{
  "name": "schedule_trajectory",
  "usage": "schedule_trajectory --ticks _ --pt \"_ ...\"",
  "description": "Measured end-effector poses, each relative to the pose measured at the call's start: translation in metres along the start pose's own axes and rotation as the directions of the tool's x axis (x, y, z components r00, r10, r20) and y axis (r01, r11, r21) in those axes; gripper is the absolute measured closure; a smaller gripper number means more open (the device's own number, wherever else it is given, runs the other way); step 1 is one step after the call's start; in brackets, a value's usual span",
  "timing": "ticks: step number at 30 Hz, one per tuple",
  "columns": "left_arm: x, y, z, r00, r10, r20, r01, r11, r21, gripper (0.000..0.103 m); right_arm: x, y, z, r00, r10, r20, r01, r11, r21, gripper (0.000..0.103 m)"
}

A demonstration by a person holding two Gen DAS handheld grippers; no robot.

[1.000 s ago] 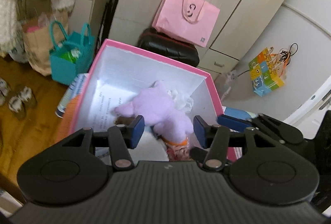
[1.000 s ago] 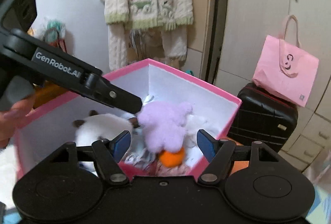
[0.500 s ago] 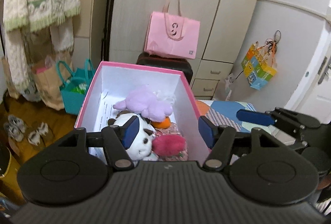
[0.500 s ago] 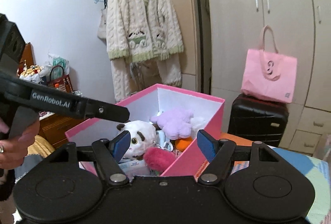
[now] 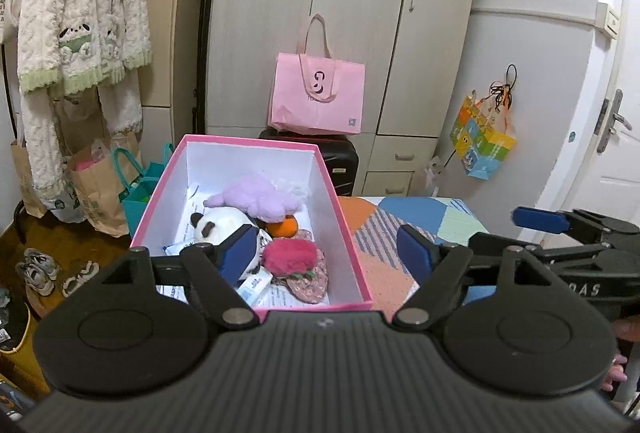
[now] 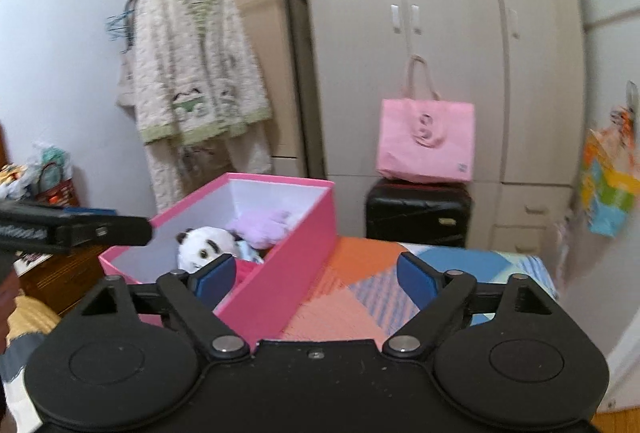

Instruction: Organize soft objects

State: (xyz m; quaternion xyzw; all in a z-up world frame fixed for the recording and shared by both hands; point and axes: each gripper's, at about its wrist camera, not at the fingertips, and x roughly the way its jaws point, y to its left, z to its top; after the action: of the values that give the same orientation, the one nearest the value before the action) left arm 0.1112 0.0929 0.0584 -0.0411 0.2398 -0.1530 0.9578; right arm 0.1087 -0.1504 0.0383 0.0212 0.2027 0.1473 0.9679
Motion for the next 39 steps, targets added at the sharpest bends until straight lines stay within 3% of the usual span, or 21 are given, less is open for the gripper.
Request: schedule_trajectory --ticks 6,10,16,21,24,30,39 --pt "-0.002 -0.011 -0.019 1.000 0.016 0.011 -0.016 1.000 0.001 0.011 -0.011 -0.006 -0.015 0.997 -0.080 -0.010 0.080 0.997 0.015 0.000" --pt "0.002 -0.012 -0.027 0.999 0.036 0.008 -0.035 0.999 -0.018 0.005 -0.023 -0.004 -0.022 0.980 -0.199 -0.012 0.200 0.979 0.031 0.000" --pt "0.003 -0.022 -0.035 0.997 0.075 0.027 -0.075 0.997 0.021 0.005 -0.046 -0.004 -0.028 0.979 -0.194 0.061 0.186 0.977 0.107 0.000" --pt "-0.004 -0.033 -0.035 0.997 0.072 0.038 -0.073 0.997 0.036 0.005 -0.054 0.002 -0.030 0.974 -0.223 0.026 0.220 0.971 0.088 0.000" --pt "-0.011 -0.041 -0.037 0.993 0.100 0.056 -0.103 0.993 0.060 0.005 -0.062 0.002 -0.032 0.980 -0.196 0.032 0.193 0.978 0.079 0.000" --pt "-0.022 -0.052 -0.044 0.985 0.157 0.077 -0.164 0.982 0.092 0.001 -0.074 0.000 -0.035 0.974 -0.225 0.028 0.222 0.971 0.090 0.000" --pt "-0.029 -0.059 -0.051 0.976 0.203 0.076 -0.211 0.971 0.110 0.000 -0.076 -0.003 -0.046 0.950 -0.312 -0.016 0.312 0.949 0.045 0.000"
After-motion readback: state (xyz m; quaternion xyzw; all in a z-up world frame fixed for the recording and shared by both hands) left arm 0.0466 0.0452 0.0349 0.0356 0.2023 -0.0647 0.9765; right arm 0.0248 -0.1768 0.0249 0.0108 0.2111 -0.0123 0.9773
